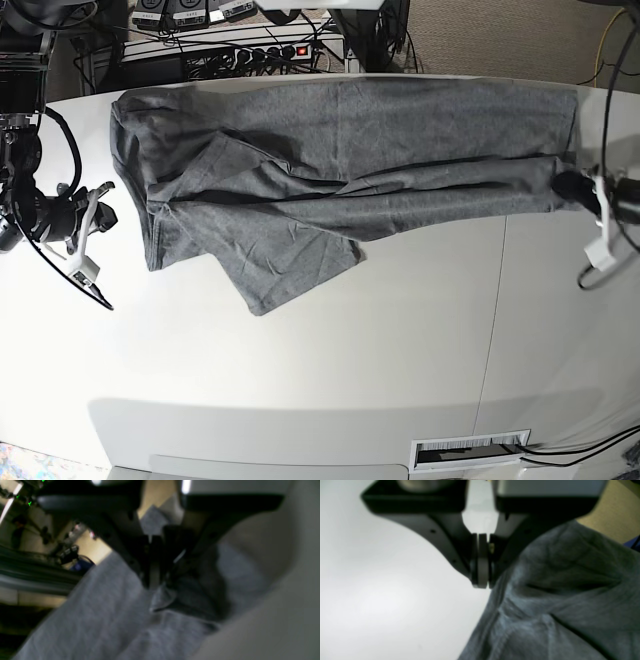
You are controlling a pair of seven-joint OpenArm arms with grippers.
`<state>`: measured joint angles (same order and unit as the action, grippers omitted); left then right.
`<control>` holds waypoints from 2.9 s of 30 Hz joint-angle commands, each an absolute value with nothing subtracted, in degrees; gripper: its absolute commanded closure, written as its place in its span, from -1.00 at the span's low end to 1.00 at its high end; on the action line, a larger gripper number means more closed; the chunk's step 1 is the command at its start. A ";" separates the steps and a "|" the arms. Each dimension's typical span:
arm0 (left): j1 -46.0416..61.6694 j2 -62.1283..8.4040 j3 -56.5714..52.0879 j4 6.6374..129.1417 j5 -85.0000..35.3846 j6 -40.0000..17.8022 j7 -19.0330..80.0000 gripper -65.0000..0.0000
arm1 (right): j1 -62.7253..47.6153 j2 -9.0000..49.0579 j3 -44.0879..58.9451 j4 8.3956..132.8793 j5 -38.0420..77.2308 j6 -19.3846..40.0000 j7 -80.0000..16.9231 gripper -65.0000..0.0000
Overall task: Fold the T-shirt properly
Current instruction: 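Carry the folded hem across the shirt toward the collar edge, then lower the folded edge onto the shirt and release with both grippers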
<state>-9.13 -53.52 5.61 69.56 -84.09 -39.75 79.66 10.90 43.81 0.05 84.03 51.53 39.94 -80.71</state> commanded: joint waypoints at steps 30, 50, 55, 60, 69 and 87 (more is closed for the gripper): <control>-11.79 -64.14 4.40 76.03 -85.00 -40.00 80.00 1.00 | 12.05 45.21 0.75 84.68 50.04 40.00 -79.20 1.00; -4.93 -53.04 4.40 76.07 -85.00 -40.00 80.00 1.00 | 9.98 42.44 0.75 84.66 47.83 40.00 -78.50 1.00; -3.29 -54.00 4.36 76.07 -85.00 -40.00 80.00 1.00 | 10.02 42.52 0.75 84.66 45.34 40.00 -76.51 1.00; -3.38 -56.31 4.32 76.07 -85.00 -40.00 80.00 1.00 | 10.00 42.54 0.75 84.66 45.34 40.00 -76.34 1.00; -5.85 -60.47 -2.98 77.01 -85.00 -40.00 80.00 1.00 | 10.00 42.52 0.75 84.66 45.32 40.00 -75.88 1.00; 13.72 -54.13 -24.43 96.25 -85.00 -40.00 80.00 1.00 | 9.98 42.52 0.75 84.66 44.95 40.00 -75.83 1.00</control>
<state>14.26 -52.60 -23.77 95.74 -83.99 -39.77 80.38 8.84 40.99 0.05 83.99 44.36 39.94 -76.47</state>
